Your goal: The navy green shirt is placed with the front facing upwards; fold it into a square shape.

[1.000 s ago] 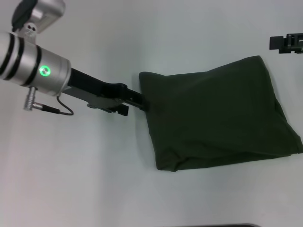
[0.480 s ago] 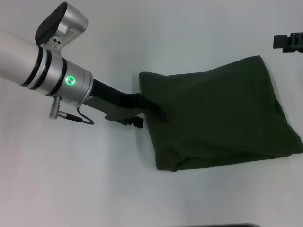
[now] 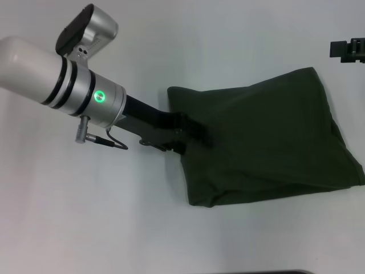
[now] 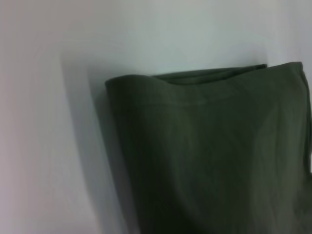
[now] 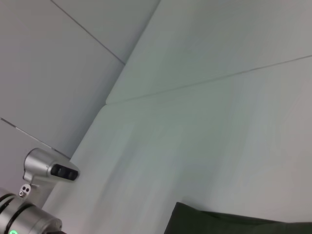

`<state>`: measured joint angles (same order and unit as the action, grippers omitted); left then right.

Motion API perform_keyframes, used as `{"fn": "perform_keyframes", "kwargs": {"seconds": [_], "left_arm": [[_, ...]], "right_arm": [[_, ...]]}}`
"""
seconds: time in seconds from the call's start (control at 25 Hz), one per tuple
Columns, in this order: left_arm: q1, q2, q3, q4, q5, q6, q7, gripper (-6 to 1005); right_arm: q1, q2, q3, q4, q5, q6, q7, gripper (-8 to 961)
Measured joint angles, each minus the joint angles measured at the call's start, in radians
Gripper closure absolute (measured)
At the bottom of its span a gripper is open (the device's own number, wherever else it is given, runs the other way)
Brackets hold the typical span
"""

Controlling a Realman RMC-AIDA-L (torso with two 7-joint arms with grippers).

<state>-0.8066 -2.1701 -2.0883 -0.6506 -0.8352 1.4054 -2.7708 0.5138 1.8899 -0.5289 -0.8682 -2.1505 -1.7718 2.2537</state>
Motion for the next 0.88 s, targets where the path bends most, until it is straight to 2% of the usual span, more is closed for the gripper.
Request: {"fn": "perform_keyframes", "kwargs": {"seconds": [0.56, 0.88], "left_arm": [[-0.025, 0.0, 0.064, 0.028, -0.029, -0.024, 0.011, 344], [-0.032, 0.001, 0.068, 0.029, -0.029, -0.027, 0.004, 619]], "right_arm": [[0.02, 0.006, 0.019, 0.005, 0.005, -0.002, 0.002, 37], [0.023, 0.005, 0.024, 0.01, 0.006, -0.005, 0.006, 38]]}}
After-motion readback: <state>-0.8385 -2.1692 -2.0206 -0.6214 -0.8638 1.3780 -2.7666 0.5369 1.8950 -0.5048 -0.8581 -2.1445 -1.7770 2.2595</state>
